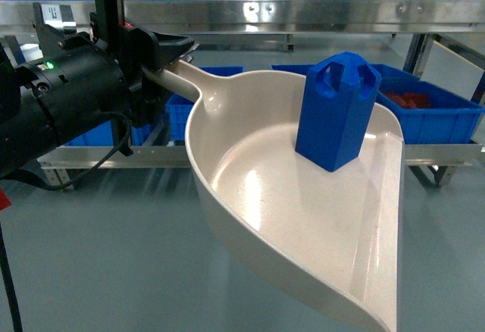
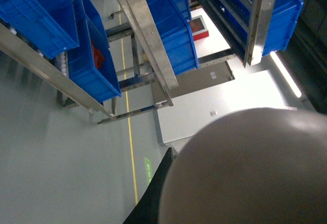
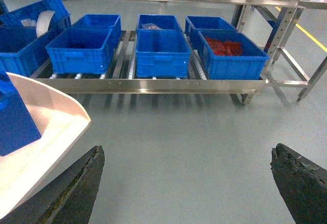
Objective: Place part in tray to right shelf
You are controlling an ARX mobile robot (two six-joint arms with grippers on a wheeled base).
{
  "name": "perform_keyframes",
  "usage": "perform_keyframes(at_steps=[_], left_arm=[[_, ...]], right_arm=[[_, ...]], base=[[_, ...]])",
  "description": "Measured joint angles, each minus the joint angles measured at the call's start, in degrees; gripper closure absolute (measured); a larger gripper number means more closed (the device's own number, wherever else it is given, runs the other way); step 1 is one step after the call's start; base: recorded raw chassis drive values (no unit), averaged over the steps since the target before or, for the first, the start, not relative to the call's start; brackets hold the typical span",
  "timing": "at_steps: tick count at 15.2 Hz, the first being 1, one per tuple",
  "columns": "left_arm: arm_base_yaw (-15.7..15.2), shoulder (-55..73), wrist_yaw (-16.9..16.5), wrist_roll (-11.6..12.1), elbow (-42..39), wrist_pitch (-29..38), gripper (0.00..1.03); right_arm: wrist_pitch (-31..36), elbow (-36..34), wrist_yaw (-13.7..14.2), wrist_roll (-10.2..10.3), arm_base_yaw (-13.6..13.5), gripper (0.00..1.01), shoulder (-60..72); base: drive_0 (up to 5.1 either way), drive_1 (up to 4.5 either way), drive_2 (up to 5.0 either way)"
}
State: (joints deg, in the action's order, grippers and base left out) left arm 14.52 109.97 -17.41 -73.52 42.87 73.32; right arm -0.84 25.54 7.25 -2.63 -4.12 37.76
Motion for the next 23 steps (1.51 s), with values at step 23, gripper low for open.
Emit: perform_keyframes(at_steps=[23], left_arm=[[0.00,-0.02,0.04,0.00,-0.02,-0.04,0.91]], right_arm=[[-0.07,0.00,-0.02,0.00,0.00,0.03,0.00]], base=[[0.0,0.00,0.0]])
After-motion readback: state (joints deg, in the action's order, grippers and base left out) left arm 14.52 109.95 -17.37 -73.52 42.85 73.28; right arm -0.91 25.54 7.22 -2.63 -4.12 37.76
